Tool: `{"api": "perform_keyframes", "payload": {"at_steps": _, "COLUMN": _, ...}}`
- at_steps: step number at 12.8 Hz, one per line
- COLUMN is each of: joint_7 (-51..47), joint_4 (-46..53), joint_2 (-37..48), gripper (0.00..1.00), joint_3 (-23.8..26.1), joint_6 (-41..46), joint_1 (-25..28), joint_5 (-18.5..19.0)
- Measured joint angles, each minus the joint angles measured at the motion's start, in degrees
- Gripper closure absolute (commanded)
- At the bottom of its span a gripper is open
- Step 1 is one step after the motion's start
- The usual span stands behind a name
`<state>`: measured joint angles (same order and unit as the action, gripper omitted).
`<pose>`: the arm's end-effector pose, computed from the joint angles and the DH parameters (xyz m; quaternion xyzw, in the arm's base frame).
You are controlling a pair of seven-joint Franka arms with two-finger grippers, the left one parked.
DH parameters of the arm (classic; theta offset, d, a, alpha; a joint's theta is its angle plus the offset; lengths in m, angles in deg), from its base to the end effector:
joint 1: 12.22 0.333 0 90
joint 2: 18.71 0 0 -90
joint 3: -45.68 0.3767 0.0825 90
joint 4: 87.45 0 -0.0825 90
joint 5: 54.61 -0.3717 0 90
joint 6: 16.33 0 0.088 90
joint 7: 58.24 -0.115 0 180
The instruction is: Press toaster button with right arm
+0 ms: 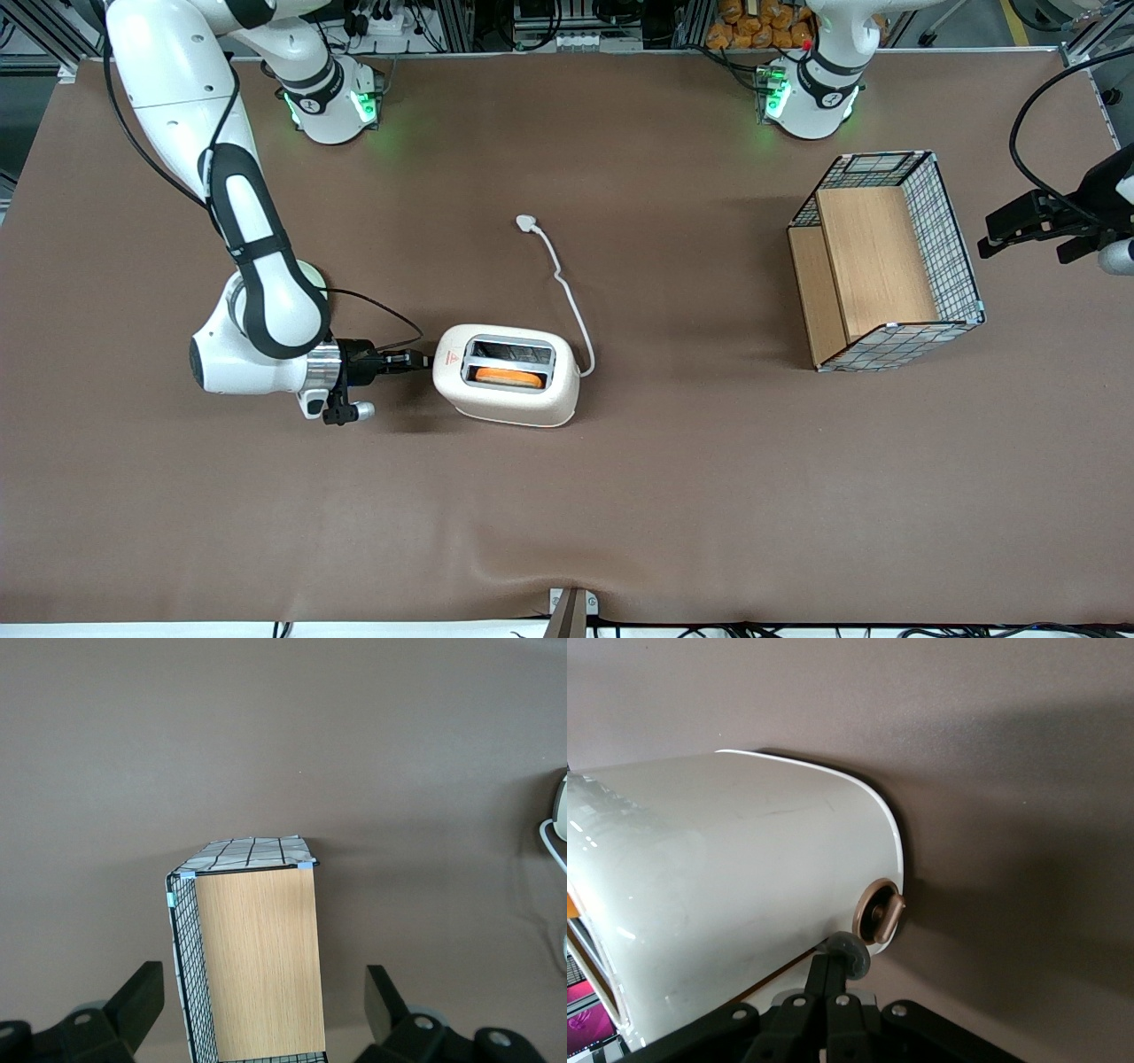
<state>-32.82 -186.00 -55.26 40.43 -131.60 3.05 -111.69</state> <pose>0.6543 0.1808 0.2632 -0.9191 -0.0092 0.0958 0.3820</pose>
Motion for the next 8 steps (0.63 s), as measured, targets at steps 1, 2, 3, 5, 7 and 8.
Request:
{"api": "perform_keyframes", "payload": {"at_steps": 1, "joint_7": -0.01, "joint_4": 0.16, "joint_2": 0.0, "gripper": 1.0, "joint_3": 0.09, "joint_6": 0.0, "joint_1": 0.01, "joint_5": -0.02}}
{"api": "perform_keyframes", "payload": {"at_steps": 2, "joint_7": -0.11, "joint_4": 0.45, "joint_2": 0.01, "gripper": 1.0, "joint_3": 0.24, "joint_6": 0.11, "joint_1": 0.06, "joint_5": -0.03}}
{"api": "perform_keyframes", "payload": {"at_steps": 3, "joint_7": -0.42, "joint_4": 0.72, "joint_2": 0.05, "gripper": 1.0, "joint_3": 0.23, "joint_6": 0.43, "joint_1": 0.12, "joint_5": 0.01}}
{"api": "perform_keyframes", "payload": {"at_steps": 5, "joint_7": -1.41, "joint_4": 1.86, "joint_2": 0.04, "gripper": 1.0, "joint_3": -0.02, "joint_6": 2.61, "joint_1": 0.11, "joint_5": 0.02}}
{"api": "perform_keyframes", "payload": {"at_steps": 7, "joint_7": -2.61, "joint_4": 3.32, "joint_2": 0.13, "gripper": 0.98, "joint_3": -0.27, "joint_6": 3.77, "joint_1": 0.06, "joint_5": 0.13}}
{"api": "perform_keyframes", "payload": {"at_steps": 8, "joint_7": -3.32, "joint_4": 3.77, "joint_2": 0.36, "gripper": 0.89, "joint_3": -0.37, "joint_6": 4.26, "joint_1": -0.05, "joint_5": 0.14}}
